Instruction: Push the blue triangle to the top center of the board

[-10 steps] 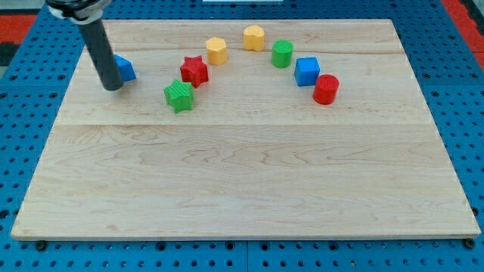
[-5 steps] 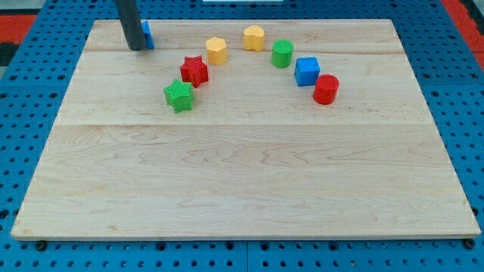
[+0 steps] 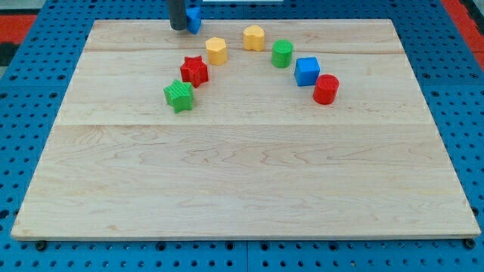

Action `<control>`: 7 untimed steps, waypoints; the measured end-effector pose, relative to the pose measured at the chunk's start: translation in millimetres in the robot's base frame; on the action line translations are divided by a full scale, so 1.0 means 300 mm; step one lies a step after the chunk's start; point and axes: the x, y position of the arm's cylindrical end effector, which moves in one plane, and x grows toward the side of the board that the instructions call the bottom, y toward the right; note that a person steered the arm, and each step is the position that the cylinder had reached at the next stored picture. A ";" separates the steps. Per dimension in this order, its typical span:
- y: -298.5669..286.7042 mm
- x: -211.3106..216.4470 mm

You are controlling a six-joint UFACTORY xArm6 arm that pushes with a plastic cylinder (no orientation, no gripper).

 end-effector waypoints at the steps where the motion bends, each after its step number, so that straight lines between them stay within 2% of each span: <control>1: -0.062 -0.021; 5: 0.035 -0.038; 7: 0.162 -0.036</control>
